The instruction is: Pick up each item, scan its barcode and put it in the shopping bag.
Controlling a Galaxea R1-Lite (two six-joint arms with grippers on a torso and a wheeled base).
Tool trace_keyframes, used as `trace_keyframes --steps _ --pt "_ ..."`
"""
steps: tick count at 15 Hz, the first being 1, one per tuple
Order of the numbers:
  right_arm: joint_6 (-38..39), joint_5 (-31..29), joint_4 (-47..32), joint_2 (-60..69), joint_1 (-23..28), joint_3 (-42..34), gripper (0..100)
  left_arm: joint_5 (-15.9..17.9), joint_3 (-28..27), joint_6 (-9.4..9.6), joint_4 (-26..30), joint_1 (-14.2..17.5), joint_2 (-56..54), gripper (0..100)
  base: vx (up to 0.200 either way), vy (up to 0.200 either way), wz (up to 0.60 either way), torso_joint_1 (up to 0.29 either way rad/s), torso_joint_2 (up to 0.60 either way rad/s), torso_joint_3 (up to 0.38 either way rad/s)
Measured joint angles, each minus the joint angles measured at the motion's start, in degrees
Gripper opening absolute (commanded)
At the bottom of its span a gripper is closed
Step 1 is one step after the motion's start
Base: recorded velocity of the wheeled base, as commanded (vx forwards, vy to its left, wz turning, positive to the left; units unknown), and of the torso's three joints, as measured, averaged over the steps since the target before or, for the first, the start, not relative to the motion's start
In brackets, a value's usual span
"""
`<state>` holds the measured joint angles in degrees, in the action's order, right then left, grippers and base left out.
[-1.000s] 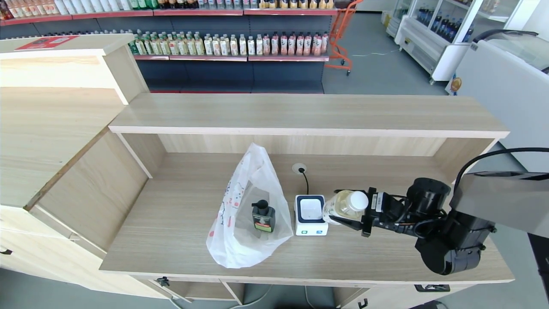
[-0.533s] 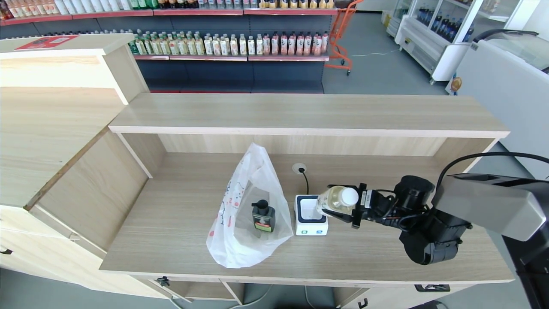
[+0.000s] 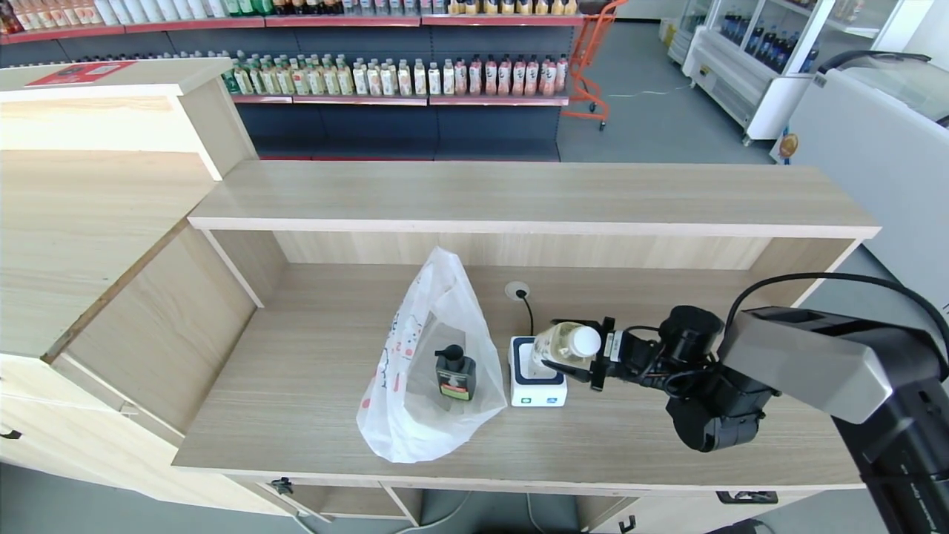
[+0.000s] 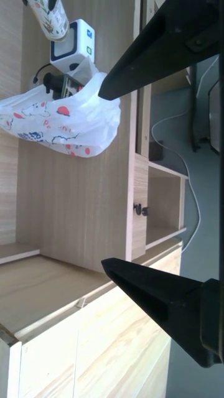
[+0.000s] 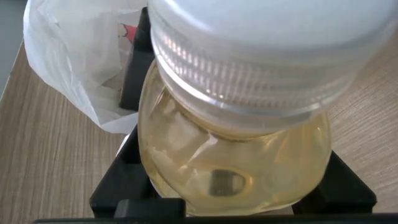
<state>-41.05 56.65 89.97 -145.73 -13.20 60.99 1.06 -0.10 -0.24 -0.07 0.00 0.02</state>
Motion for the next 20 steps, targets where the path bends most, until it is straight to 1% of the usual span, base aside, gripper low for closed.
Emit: trace_keyframes --steps 4,11,13,15,17,18,19,20 --pt "0.0 0.2 0.2 -2.4 -0.7 3.9 0 0.0 0.0 0.0 0.0 0.0 0.0 100 0.0 0.0 0.0 0.0 0.0 0.0" --pt "0.9 0.1 -0.4 -1.4 -0.6 3.9 0 0.0 0.0 0.0 0.0 0.0 0.0 100 0.0 0.0 0.0 0.0 0.0 0.0" --pt "5.4 0.1 -0.2 1.5 -0.1 3.0 0 0.0 0.0 0.0 0.0 0.0 0.0 100 0.0 0.0 0.0 0.0 0.0 0.0" --pt "12.7 0.0 -0.2 6.5 0.8 1.0 0 0.0 0.0 0.0 0.0 0.0 0.0 100 0.0 0.0 0.0 0.0 0.0 0.0" --pt "19.7 -0.7 -0.1 13.0 2.0 -2.7 0 0.0 0.0 0.02 0.0 0.0 0.0 100 0.0 0.0 0.0 0.0 0.0 0.0" --pt "23.3 -1.9 -0.1 16.6 2.4 -5.5 0 0.0 0.0 0.0 0.0 0.0 0.0 100 0.0 0.0 0.0 0.0 0.0 0.0" --pt "28.4 -4.8 -0.1 20.8 2.7 -9.1 0 0.0 0.0 0.0 0.0 0.0 0.0 100 0.0 0.0 0.0 0.0 0.0 0.0" --pt "33.8 -8.8 -0.3 24.7 2.8 -12.3 0 0.0 0.0 0.02 0.0 0.0 0.0 100 0.0 0.0 0.0 0.0 0.0 0.0"
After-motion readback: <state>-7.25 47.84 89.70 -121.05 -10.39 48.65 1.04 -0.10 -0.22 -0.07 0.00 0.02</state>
